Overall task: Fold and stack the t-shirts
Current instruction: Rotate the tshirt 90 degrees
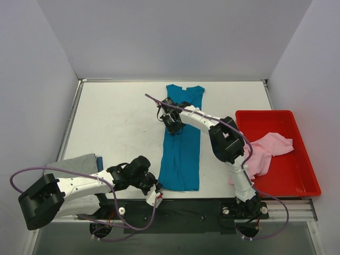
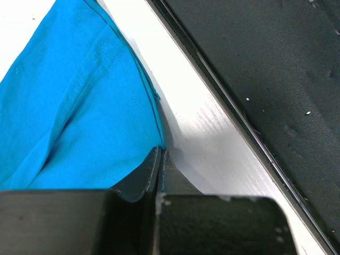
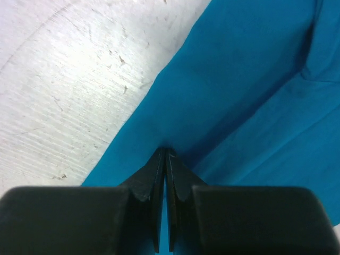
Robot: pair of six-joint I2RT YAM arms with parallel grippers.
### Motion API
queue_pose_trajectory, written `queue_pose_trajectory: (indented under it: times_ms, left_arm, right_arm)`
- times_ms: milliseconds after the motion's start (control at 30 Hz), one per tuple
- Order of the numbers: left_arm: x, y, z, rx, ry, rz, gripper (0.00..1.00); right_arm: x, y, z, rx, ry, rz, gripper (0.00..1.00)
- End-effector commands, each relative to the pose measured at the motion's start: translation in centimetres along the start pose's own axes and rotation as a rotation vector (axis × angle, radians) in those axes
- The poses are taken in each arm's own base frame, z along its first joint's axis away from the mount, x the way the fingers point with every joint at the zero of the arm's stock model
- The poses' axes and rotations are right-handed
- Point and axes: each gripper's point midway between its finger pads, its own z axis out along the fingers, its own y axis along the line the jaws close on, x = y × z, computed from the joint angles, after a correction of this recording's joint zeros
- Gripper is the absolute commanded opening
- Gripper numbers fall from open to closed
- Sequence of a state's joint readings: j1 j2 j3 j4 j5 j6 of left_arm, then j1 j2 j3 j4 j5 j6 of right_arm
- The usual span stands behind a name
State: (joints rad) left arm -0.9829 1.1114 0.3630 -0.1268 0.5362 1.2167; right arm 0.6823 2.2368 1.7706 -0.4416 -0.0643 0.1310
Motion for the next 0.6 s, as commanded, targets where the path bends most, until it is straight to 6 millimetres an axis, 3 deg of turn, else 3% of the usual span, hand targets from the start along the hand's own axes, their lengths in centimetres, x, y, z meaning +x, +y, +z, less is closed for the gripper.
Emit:
queue_pose_trajectory:
  times_ms: [0, 300, 567]
  left_arm:
    - [-0.8, 0.3, 0.1, -0.009, -0.033, 0.042, 0.0]
    - [-0.7, 0.4, 0.1, -0.008, -0.029, 0.039, 0.0]
    - [-0.7, 0.4, 0.1, -0.008, -0.031, 0.041, 0.0]
  right_arm:
    - [1.9, -0.6, 0.4, 0.029, 0.075, -0.006, 0.0]
    - [1.6, -3.1, -1.5, 0.149, 0.044, -0.047, 0.0]
    - [0.4, -3.1, -3.0, 0.152, 0.0, -0.053, 0.0]
